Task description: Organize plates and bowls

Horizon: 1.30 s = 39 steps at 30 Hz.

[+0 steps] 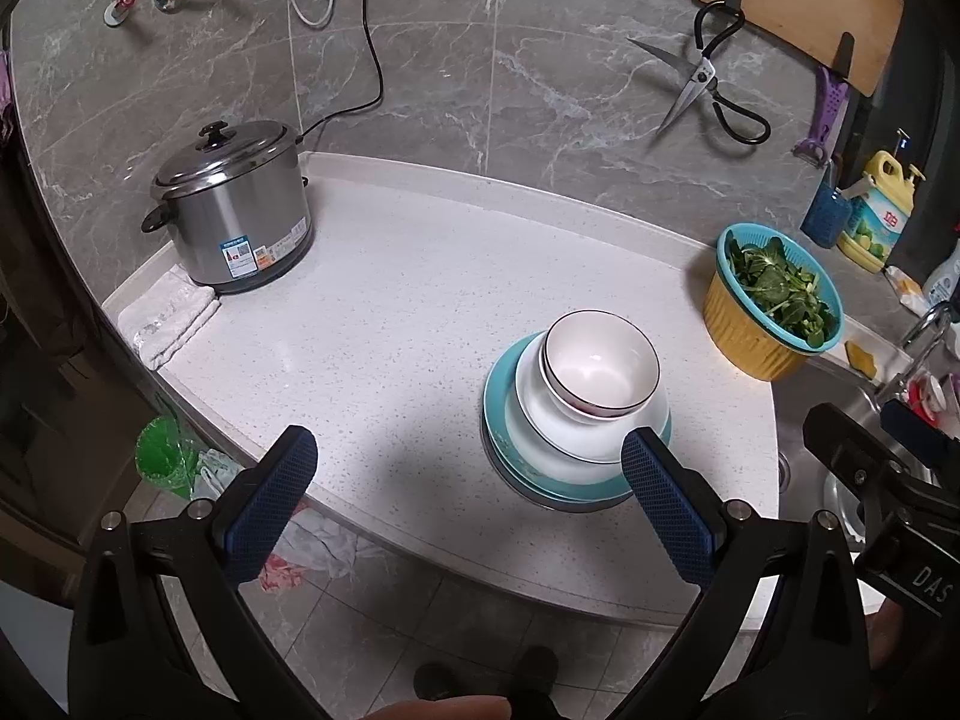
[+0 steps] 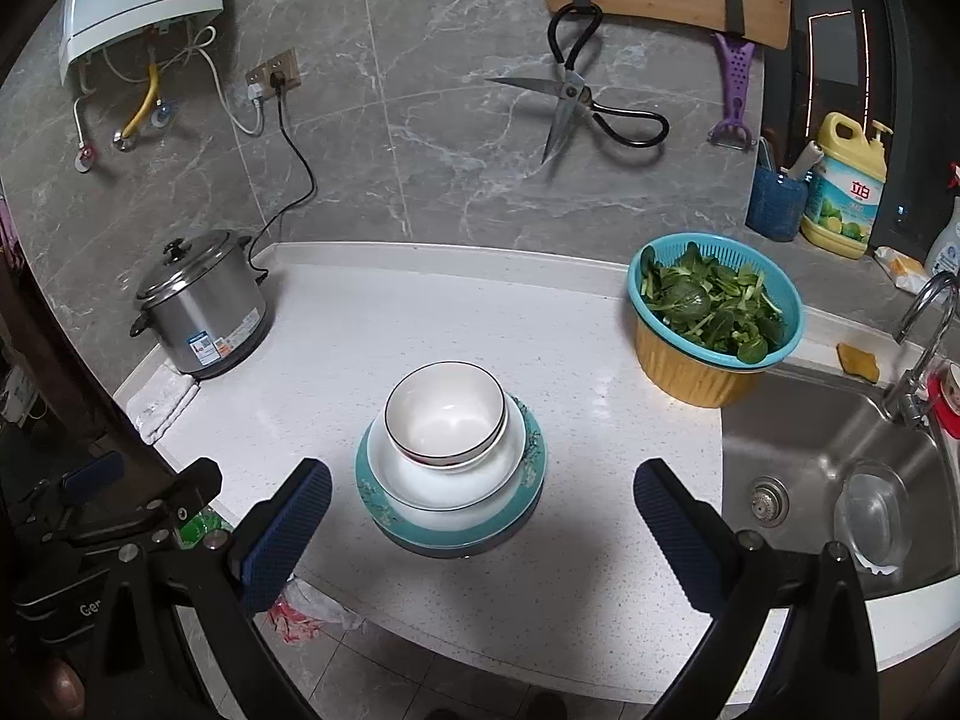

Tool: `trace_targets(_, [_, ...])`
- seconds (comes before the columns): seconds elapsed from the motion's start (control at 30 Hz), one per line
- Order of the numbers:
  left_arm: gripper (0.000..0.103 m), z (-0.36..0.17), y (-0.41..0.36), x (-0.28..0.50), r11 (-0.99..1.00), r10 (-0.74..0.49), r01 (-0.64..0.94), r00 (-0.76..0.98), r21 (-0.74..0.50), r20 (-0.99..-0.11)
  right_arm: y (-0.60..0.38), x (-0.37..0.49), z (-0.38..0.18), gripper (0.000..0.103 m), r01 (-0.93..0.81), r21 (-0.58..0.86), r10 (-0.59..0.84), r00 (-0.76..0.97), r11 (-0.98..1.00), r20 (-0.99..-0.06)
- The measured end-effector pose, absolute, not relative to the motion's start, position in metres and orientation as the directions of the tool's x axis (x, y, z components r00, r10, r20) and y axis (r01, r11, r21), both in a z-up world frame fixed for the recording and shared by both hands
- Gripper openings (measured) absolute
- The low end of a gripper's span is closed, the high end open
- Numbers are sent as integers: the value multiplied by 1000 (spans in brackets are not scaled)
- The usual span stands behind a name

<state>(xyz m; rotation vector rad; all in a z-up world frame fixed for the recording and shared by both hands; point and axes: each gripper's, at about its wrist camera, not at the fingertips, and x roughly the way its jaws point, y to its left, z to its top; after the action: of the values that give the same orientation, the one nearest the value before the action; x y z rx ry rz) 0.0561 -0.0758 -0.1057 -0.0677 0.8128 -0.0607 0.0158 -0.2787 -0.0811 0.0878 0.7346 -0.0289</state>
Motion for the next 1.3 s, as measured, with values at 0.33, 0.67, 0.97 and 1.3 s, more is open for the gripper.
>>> trace_targets(0.33, [103,-107,-81,62,996,-83,36,683,-80,-726,-281,17,-80,103,65,62,-7,746,996,-666])
trace_targets(0.67, [103,-108,-85,62,996,-81,34,682,-79,-727,-285,19,-80,103,70,61,-12,746,996,-666])
trace_targets(0.97, [103,-108,-90,61,996,-82,42,680,-72,-729,-289,17,-80,103,74,58,-17,745,996,-667])
trace_targets(1.3, [103,-108,-95,58,997,-80,41,678,-71,-730,-293,18,-81,103,73,57,-16,743,996,-669])
